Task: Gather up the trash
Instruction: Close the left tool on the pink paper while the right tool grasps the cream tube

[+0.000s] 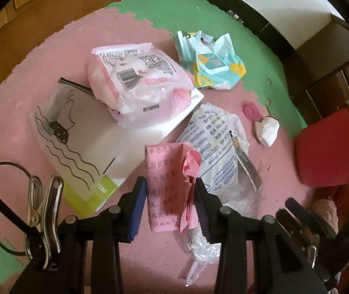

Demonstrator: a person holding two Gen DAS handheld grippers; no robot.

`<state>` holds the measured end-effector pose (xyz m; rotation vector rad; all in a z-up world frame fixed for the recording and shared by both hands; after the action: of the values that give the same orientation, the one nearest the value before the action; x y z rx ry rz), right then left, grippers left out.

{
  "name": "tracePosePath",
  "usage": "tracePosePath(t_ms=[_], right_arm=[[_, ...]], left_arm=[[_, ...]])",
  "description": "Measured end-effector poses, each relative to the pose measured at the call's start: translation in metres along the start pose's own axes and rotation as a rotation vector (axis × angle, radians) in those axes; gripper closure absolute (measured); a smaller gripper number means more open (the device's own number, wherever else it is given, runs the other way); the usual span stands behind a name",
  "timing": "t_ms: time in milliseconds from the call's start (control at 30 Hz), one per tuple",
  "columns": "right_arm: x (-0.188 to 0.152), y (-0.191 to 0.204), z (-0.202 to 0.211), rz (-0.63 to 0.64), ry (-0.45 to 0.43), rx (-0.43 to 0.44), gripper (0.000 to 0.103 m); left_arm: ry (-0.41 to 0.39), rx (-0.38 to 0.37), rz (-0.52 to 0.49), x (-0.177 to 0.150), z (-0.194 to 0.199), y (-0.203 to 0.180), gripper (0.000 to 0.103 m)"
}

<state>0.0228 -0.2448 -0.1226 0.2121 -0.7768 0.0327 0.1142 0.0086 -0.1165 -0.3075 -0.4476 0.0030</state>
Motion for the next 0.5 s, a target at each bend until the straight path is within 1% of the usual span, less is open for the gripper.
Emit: tracePosePath(t_ms=[33,67,100,233,367,500], right_arm=[[0.002,0.001,-0.003,0.009,0.001,0.0,0.064],[0.006,0.003,-0.008,0.024,0.001,0.0,0.064],[0.008,0.003,-0.011,0.034,0.0,0.0,0.064],[0.016,0.0,-0.031,0.045,0.008,0.002,0.064],[0.016,0.0,-0.049,0.032,0.042,0.034,0.064],[0.014,0.007,-0.065,0.078,0.076,0.038,0.064]], left_arm=[[0.005,-0.008,0.007,0.001,0.001,0.003,0.063],[0.008,-0.01,0.013,-0.002,-0.009,-0.004,0.063],[-0.007,-0.038,0.03,-0.003,-0.014,-0.007,0.063],[0.005,-0.048,0.046,-0.006,-0.025,-0.011,0.062],[0.007,-0.068,0.041,-0.006,-0.026,-0.012,0.062],[0.031,-0.082,0.055,-0.007,-0.032,-0.01,0.062]])
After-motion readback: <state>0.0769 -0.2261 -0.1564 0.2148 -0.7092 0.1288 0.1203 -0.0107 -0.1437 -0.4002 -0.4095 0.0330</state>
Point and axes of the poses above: each gripper's, at about its wrist camera, not at the fingertips, and z roughly against the way its jaws point, y to its left, x to its top, the point moved 5 cm from there along -z, roughly the way its jaws point, and after that the axes turned 13 degrees about -y, right-handed, at the moved point
